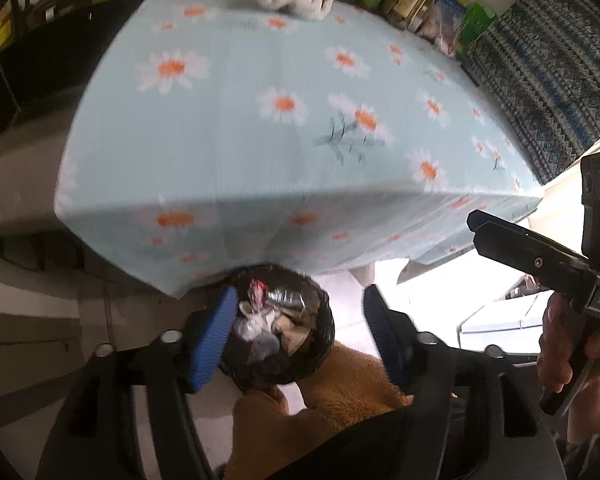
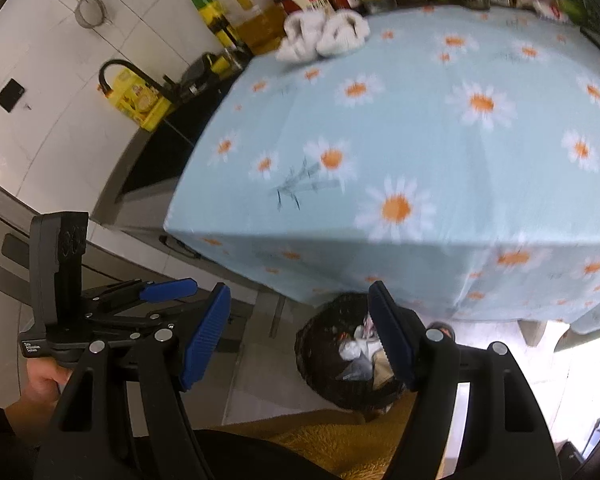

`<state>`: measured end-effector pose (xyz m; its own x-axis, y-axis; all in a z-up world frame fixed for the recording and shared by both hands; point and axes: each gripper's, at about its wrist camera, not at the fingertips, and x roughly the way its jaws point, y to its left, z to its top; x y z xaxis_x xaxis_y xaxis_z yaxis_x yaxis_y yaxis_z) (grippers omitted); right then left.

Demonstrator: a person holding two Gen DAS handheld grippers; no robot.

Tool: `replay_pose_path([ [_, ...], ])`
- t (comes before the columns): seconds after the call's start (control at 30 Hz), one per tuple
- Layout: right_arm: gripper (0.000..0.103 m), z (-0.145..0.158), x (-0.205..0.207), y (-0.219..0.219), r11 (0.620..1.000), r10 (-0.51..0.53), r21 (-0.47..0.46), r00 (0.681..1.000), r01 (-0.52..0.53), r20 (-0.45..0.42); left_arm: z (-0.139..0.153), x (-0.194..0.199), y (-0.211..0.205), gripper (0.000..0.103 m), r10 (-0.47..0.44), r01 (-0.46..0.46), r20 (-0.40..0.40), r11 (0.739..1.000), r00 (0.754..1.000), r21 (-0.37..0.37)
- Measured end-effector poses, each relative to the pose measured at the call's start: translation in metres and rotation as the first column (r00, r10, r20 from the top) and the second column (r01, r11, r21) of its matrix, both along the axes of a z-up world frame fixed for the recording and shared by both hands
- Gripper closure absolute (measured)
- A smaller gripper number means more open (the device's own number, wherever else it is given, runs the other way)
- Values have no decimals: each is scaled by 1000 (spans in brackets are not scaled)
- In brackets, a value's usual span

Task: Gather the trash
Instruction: 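Reach the left tool to the pinkish knit towel and grasp it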

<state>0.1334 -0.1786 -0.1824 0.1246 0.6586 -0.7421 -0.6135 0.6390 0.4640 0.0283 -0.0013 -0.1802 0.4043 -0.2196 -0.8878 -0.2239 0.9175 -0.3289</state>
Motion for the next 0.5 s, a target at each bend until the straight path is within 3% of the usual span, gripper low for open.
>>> replay_pose_path([
  [0.5, 32, 34, 55, -1, 999, -22, 36, 997, 19, 75, 57, 64, 19, 37, -10, 1, 137, 998, 991, 68],
])
